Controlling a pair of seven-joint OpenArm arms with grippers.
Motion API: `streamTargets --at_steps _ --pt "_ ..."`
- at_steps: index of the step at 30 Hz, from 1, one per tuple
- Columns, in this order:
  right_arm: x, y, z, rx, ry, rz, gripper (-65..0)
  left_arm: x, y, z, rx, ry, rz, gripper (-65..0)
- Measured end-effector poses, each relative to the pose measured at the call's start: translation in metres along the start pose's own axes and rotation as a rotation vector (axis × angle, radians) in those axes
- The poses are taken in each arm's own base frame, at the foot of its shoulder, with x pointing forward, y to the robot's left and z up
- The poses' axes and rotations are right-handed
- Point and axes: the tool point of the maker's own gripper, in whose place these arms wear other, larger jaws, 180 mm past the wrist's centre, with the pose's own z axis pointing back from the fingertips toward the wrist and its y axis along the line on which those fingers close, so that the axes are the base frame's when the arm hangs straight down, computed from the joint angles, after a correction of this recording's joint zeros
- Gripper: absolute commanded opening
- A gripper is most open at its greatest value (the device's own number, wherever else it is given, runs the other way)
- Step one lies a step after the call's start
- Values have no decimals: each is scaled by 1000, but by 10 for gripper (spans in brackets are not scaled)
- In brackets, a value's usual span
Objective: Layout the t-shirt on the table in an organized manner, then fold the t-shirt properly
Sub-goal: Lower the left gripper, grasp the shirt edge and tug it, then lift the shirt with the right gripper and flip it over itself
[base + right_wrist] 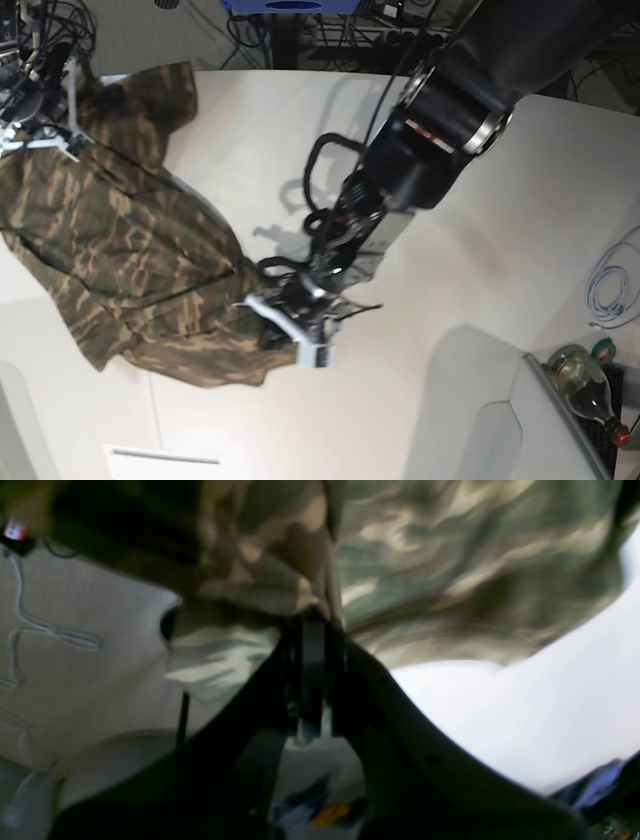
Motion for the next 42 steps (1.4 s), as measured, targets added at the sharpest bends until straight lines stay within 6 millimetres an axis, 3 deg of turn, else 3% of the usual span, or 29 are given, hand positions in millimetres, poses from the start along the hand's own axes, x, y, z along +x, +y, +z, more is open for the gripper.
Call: streamTargets --at_steps 3,6,10,13,15,18,21,23,26,28,34,37,42 --pt "-13 -11 -6 -7 76 -83 -647 15 37 23 53 -36 15 -650" --pt "-11 -25 -4 -31 61 -166 -627 36 64 50 81 -63 33 -650" --pt "3 -35 15 -95 6 -188 -446 32 108 108 150 -53 37 -650" --pt "52 -41 39 -138 -187 -205 -332 12 159 163 283 -11 27 -650" --pt "81 -43 54 -160 -297 -212 -303 4 182 196 343 -1 17 -650" --pt "120 -44 60 -153 -411 -243 -297 -7 196 230 393 14 16 -650" --pt "162 -44 49 -118 -442 -180 -297 -19 200 256 418 24 37 -650" --pt "178 -40 38 -112 -411 -120 -297 -23 210 273 468 21 49 -650" --pt "194 -27 22 -88 -361 -41 -296 -21 214 285 490 16 46 -650" --pt "212 -20 22 -61 -384 -36 -296 -21 212 286 486 12 45 -650" --pt "262 -50 53 -119 -534 -46 -296 -38 209 297 494 49 58 -650" --pt "278 -47 38 -78 -503 -5 -288 -39 209 297 489 52 60 -650" --pt "296 -39 14 8 -481 20 -155 -46 203 297 484 60 75 -650"
